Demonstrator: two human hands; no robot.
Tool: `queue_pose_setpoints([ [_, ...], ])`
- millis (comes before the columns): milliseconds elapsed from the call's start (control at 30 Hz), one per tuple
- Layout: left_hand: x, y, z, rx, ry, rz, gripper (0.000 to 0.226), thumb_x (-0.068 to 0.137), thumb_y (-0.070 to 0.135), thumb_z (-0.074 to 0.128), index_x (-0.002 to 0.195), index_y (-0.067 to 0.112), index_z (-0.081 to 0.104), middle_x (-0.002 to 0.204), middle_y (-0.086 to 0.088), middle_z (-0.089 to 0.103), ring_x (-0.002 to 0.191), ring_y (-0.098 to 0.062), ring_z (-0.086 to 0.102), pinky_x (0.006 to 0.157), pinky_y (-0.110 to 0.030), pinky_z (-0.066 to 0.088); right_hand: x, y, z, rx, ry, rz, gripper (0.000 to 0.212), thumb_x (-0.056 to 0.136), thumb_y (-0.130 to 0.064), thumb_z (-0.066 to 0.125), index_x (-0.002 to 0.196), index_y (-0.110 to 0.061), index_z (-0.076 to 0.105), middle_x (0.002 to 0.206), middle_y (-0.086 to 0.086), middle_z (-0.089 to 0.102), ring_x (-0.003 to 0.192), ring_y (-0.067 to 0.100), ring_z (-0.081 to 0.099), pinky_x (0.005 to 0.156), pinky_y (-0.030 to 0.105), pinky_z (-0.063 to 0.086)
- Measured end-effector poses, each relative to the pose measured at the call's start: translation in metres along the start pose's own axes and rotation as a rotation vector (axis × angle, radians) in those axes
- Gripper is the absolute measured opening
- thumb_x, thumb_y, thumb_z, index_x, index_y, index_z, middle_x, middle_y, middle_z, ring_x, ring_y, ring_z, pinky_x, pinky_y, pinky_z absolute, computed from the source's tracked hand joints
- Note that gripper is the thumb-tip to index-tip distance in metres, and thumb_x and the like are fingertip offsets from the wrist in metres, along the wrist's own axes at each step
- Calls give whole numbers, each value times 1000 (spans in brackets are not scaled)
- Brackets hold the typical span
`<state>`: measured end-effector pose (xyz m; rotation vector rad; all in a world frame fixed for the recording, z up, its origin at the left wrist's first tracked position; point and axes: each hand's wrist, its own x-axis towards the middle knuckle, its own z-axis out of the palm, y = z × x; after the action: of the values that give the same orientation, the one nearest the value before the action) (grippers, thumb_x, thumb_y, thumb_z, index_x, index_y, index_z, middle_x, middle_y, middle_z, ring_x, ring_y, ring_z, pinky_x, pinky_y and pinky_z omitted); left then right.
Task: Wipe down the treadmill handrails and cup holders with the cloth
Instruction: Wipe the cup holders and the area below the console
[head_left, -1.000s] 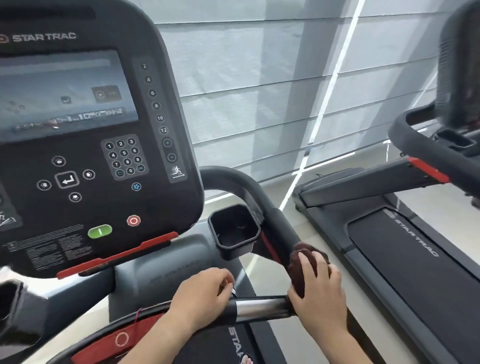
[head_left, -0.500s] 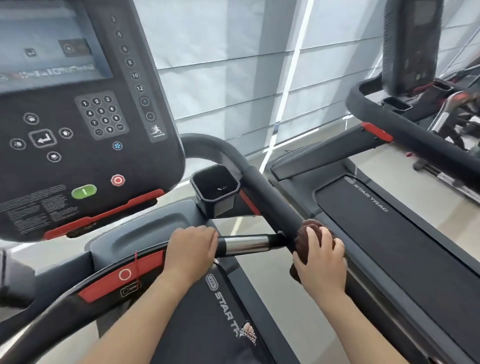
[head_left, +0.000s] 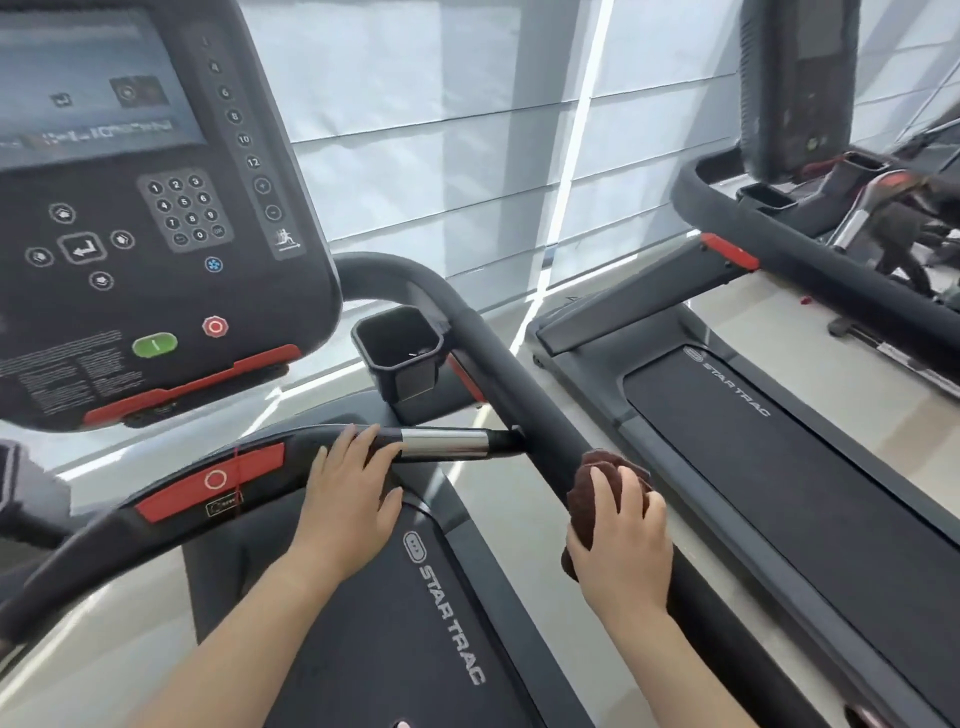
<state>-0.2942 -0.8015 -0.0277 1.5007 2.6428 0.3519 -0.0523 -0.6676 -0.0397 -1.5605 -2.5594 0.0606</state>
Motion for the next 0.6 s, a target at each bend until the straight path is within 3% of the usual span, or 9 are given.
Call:
queue_pose_setpoints([
  [200,-64,114,21,-333,-208,-10,37,91,32,47,129,29,48,137,13,43,124,-10,43,102,-32,39,-56,74,-13,40,-32,-69,72,59,-39,83,122,-19,54,126,13,55,101,42,54,65,47,56],
  [333,-118,192,50,-390,-320,-24,31,92,36,42,122,37,48,127,23,46,109,-1,49,93,-28,43,-85,121,-31,110,-53,-97,67,76,-50,66,134,-28,41,139,3,44,114,31,44,84,40,51],
  [400,-147,215,61,-415,-335,-72,29,91,37,42,119,40,50,121,25,49,107,1,50,92,-26,44,-93,139,-37,158,-76,-123,66,81,-53,58,138,-30,34,143,1,37,117,28,40,89,36,48],
  [500,-182,231,66,-409,-295,-170,28,91,36,44,118,39,51,119,26,51,108,3,50,91,-22,43,-88,148,-35,154,-39,-215,66,75,-48,67,131,-23,44,135,8,46,107,33,46,77,41,52],
  [600,-212,236,66,-372,-245,-280,28,92,34,46,119,36,53,120,24,53,109,2,50,92,-22,43,-74,139,-28,142,-74,-286,65,78,-47,62,134,-21,38,140,11,37,112,37,41,80,45,50],
])
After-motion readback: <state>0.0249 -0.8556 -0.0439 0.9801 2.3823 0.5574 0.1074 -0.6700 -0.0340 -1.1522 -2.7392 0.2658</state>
